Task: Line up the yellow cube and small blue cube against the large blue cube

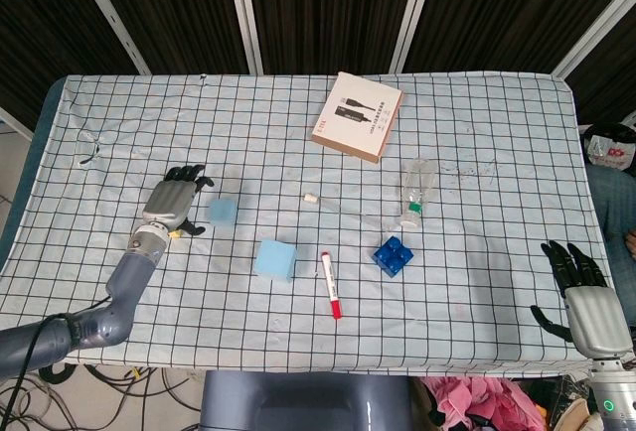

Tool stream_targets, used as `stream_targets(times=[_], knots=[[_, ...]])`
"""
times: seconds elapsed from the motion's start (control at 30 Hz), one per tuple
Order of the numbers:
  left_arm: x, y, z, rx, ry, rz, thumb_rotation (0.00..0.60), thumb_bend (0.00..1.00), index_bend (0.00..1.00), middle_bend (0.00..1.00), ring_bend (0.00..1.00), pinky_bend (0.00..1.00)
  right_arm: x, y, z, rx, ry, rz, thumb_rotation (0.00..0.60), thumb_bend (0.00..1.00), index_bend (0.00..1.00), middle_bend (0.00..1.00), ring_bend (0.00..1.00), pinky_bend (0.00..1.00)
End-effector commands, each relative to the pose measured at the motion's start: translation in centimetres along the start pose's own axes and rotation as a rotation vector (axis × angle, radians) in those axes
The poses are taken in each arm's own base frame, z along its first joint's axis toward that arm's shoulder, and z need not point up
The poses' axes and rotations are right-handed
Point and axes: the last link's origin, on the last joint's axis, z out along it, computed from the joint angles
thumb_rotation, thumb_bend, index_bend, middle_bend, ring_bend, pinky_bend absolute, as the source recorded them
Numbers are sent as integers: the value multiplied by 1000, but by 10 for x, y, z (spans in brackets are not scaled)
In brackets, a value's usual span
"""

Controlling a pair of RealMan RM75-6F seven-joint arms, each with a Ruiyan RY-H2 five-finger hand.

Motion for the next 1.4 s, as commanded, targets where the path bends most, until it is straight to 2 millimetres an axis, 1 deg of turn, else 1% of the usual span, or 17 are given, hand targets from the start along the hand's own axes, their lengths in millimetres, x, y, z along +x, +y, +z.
stream_targets(times=[0.03, 0.2, 0.33, 0.4, 0.67, 0.83, 1.03, 1.13, 1.23, 1.4], knots=[[-8, 10, 9, 4, -17, 22, 600, 151, 262, 43, 0, 0, 1, 1, 0, -1, 3, 2, 600, 200, 0, 50, 0, 107], [-18, 21, 18, 6, -35, 26, 600, 189, 294, 45, 0, 0, 2, 3, -1, -6, 6, 5, 600, 200, 0, 50, 0, 107], [-24, 25, 22, 9, -39, 39, 600, 224, 339, 52, 0, 0, 4, 6, -1, -13, 13, 9, 600, 200, 0, 50, 0, 107], [-26, 27, 24, 14, -35, 41, 600, 234, 346, 54, 0, 0, 5, 8, -1, -16, 17, 12, 600, 201, 0, 51, 0, 107], [-28, 26, 29, 41, -23, 69, 600, 236, 358, 59, 0, 0, 5, 8, -1, -18, 20, 13, 600, 201, 0, 50, 0, 107], [-28, 28, 29, 41, -13, 67, 600, 299, 426, 76, 0, 0, 4, 8, 0, -20, 18, 11, 600, 203, 0, 51, 0, 107], [-28, 25, 29, 57, -18, 61, 600, 312, 458, 87, 0, 0, 2, 8, 0, -25, 11, 6, 600, 205, 0, 51, 0, 107], [-23, 28, 25, 44, -6, 47, 600, 313, 459, 87, 0, 0, 1, 9, 0, -28, 9, -2, 600, 207, 0, 51, 0, 107], [-18, 32, 16, 17, -1, 27, 600, 313, 458, 86, 0, 0, 1, 9, 0, -31, 12, -3, 600, 208, 0, 51, 0, 107], [-10, 36, -7, -40, 4, 40, 600, 313, 458, 86, 0, 0, 2, 9, 0, -33, 15, -4, 600, 210, 0, 51, 0, 107]])
